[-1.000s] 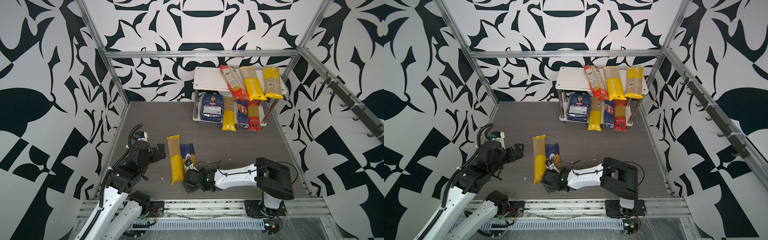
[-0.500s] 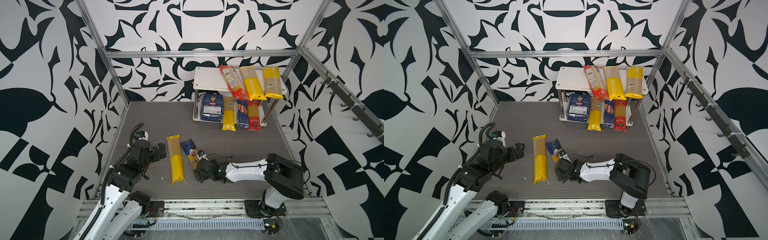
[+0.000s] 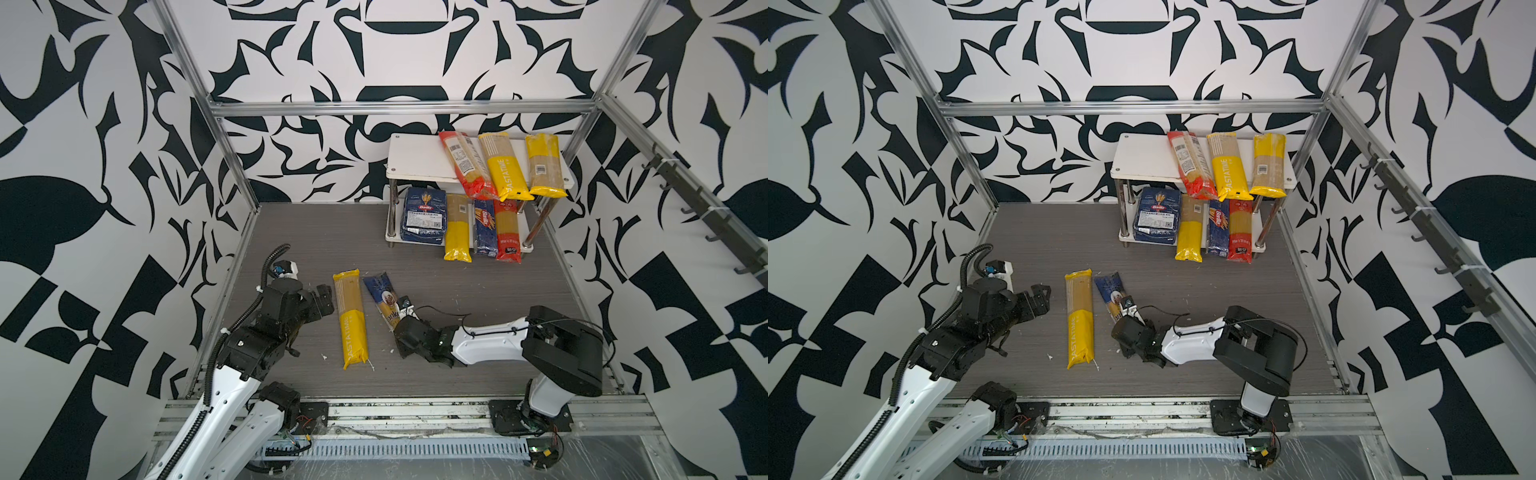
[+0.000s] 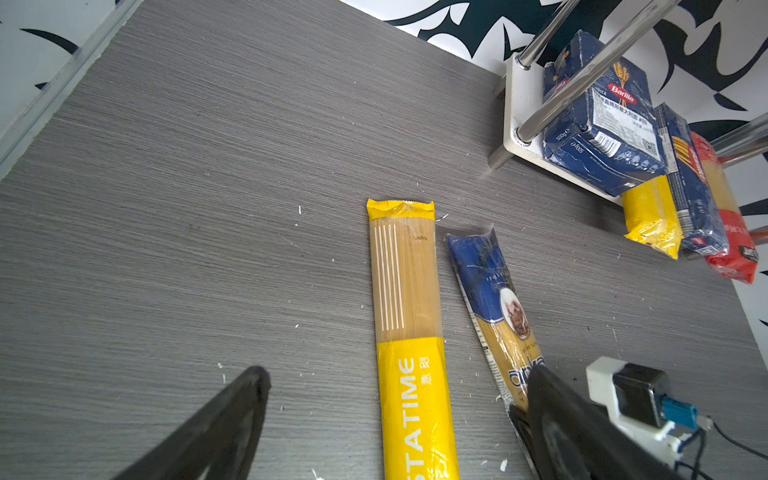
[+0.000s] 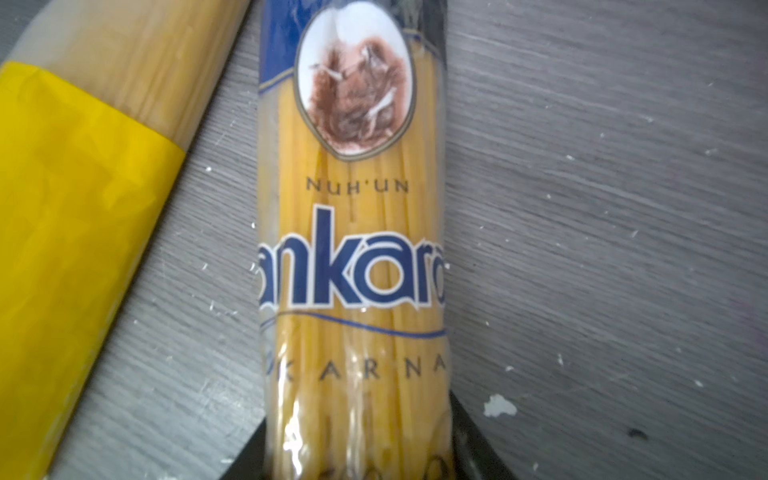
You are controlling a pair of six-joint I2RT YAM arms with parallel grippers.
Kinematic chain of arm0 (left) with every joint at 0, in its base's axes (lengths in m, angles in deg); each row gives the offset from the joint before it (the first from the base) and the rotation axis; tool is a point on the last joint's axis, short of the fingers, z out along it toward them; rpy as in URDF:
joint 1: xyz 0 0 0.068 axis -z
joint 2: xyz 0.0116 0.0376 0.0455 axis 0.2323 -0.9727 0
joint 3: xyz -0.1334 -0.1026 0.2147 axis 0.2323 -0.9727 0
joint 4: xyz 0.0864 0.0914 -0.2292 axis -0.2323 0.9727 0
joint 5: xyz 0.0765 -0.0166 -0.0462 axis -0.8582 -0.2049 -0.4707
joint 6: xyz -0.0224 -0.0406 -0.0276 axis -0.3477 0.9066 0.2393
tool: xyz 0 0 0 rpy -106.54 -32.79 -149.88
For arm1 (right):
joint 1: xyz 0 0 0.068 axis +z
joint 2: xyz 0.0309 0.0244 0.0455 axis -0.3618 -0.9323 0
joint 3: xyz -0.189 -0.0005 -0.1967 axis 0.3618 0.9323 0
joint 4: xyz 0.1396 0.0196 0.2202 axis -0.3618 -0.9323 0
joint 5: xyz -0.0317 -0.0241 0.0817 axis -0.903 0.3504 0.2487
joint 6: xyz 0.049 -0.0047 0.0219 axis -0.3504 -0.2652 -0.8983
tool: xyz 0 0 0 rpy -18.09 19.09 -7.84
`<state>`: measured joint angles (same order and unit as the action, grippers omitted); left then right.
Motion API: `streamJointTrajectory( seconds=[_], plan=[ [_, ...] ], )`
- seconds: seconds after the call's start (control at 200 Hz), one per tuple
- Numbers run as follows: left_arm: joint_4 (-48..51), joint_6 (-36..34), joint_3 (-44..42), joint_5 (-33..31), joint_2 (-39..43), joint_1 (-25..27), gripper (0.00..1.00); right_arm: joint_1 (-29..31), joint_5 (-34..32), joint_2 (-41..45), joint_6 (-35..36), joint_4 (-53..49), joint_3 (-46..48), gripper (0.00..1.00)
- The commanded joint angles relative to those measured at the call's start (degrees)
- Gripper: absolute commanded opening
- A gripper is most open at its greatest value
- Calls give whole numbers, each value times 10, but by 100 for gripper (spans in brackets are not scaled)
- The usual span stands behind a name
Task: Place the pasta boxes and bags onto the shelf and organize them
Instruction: 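Lower the right gripper onto the blue-and-yellow Ankara bag and close it, then drag the Ankara bag toward the shelf with the right gripper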
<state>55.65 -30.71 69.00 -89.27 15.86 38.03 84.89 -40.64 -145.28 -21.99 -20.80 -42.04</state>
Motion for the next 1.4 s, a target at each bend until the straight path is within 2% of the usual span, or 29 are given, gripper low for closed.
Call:
streamJointTrajectory(
  seconds=[0.0,0.12,0.225,0.52,0.845,0.99,1.395],
  plan=[
    [12,5,10,-3,12,-3,99,2,111,-24,-17,-89,46,33],
    [19,3,22,-5,14,-3,99,-9,157,28,-9,-63,57,17],
    [28,2,32,-8,15,-3,99,-28,209,77,-7,-42,68,0],
    [29,2,36,-8,16,-3,99,-111,340,187,-38,12,99,0],
    [30,-3,49,-14,8,-3,99,-168,456,241,-84,68,99,0],
    [30,-7,58,-19,4,-3,99,-169,477,275,-83,41,73,0],
    [13,-13,59,-18,-8,-3,99,-172,482,374,-38,-112,-35,0]
  ],
)
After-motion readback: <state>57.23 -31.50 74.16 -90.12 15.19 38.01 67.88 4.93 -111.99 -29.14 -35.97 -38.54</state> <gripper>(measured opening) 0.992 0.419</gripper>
